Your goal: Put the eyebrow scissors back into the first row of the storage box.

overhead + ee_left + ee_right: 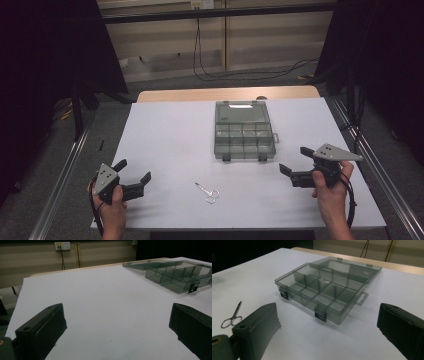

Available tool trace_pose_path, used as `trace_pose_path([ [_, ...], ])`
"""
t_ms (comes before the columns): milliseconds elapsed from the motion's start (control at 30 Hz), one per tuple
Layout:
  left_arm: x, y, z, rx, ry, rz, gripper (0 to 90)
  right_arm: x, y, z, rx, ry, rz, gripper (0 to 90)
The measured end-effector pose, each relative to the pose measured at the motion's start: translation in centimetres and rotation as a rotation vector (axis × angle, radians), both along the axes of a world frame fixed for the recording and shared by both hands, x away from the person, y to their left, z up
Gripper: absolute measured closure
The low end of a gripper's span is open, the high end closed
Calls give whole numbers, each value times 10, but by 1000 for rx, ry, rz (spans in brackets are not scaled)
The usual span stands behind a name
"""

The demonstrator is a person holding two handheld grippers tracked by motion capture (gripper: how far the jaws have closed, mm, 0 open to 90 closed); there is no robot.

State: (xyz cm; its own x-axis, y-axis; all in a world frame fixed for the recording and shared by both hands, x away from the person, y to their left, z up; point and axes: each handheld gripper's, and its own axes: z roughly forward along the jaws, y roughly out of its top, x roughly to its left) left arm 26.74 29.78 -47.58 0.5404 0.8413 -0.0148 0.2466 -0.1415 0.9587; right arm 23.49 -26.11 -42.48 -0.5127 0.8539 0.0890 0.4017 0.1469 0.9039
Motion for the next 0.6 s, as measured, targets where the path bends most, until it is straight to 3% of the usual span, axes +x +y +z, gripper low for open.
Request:
trace_pose_path([
  [267, 0, 1, 0, -4, -6, -7, 5, 12, 32, 4, -43, 43, 66, 30],
  [600, -1, 0, 0, -1, -4, -4, 5, 28, 74, -2, -78, 112, 154, 42],
])
